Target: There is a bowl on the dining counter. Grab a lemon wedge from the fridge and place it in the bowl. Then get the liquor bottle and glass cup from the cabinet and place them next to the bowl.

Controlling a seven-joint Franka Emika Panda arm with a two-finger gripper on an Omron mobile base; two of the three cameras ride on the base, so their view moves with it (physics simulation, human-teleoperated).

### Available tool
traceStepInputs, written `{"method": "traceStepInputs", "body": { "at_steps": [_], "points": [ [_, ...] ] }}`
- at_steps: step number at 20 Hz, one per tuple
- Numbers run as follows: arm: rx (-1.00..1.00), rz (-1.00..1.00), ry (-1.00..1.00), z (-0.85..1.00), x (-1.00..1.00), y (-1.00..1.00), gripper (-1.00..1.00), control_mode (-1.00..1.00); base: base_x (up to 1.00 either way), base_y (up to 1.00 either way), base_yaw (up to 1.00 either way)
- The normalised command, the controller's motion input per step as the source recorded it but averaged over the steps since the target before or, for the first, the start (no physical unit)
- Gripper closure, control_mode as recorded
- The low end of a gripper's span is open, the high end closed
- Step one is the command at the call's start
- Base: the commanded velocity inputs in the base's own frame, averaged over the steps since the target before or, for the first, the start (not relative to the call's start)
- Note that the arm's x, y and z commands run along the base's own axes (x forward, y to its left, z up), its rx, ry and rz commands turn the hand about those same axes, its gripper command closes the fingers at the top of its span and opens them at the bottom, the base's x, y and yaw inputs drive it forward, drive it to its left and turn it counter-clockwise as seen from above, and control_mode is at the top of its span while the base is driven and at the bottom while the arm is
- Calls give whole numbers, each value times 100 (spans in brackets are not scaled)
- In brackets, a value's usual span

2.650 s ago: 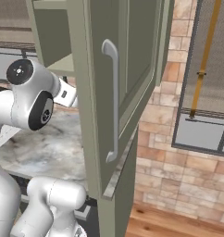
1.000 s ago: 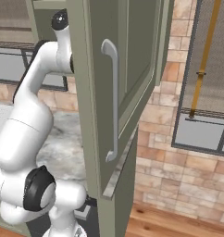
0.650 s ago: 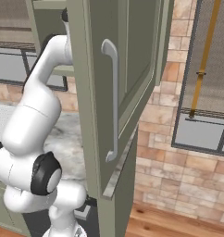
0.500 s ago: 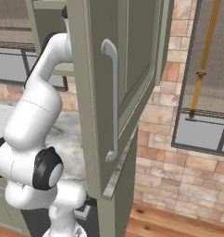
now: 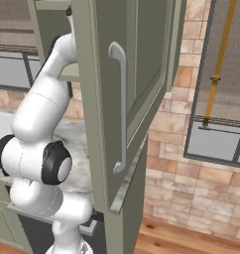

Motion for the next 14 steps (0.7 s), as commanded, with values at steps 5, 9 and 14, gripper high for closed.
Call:
{"method": "traceStepInputs", "body": {
  "at_steps": [5, 9, 14],
  "points": [
    [-8, 1, 0, -11, 34, 0, -100, -100, 0, 0, 0],
    [-7, 1, 0, -12, 19, 0, -100, -100, 0, 0, 0],
    [-6, 0, 1, -13, 13, 0, -100, -100, 0, 0, 0]
  ]
}}
